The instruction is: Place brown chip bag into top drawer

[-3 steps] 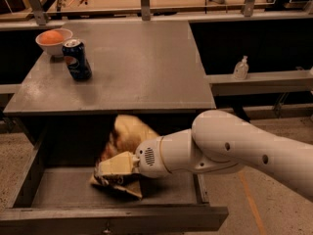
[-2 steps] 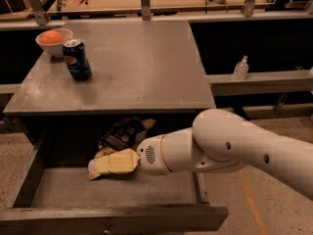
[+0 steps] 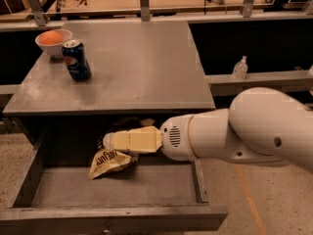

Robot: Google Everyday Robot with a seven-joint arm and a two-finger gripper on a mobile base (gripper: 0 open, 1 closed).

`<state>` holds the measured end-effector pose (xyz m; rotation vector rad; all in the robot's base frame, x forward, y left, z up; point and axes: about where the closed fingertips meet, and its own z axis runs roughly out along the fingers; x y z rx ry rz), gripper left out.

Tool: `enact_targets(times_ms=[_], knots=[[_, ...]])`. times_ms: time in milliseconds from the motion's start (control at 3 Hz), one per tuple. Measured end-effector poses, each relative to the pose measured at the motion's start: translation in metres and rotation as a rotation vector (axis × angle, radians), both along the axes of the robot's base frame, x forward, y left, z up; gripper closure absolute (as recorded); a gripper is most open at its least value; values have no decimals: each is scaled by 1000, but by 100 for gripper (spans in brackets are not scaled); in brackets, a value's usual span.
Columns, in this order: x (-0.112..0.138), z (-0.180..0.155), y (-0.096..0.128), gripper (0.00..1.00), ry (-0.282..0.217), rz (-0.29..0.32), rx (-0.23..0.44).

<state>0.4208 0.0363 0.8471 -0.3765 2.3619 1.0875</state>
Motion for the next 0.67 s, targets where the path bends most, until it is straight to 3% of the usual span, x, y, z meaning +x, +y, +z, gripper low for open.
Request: enact_targets(times_ms=[333, 667], knots=[[3, 66, -31, 0, -160, -82, -112], [1, 74, -31, 0, -193, -80, -142]])
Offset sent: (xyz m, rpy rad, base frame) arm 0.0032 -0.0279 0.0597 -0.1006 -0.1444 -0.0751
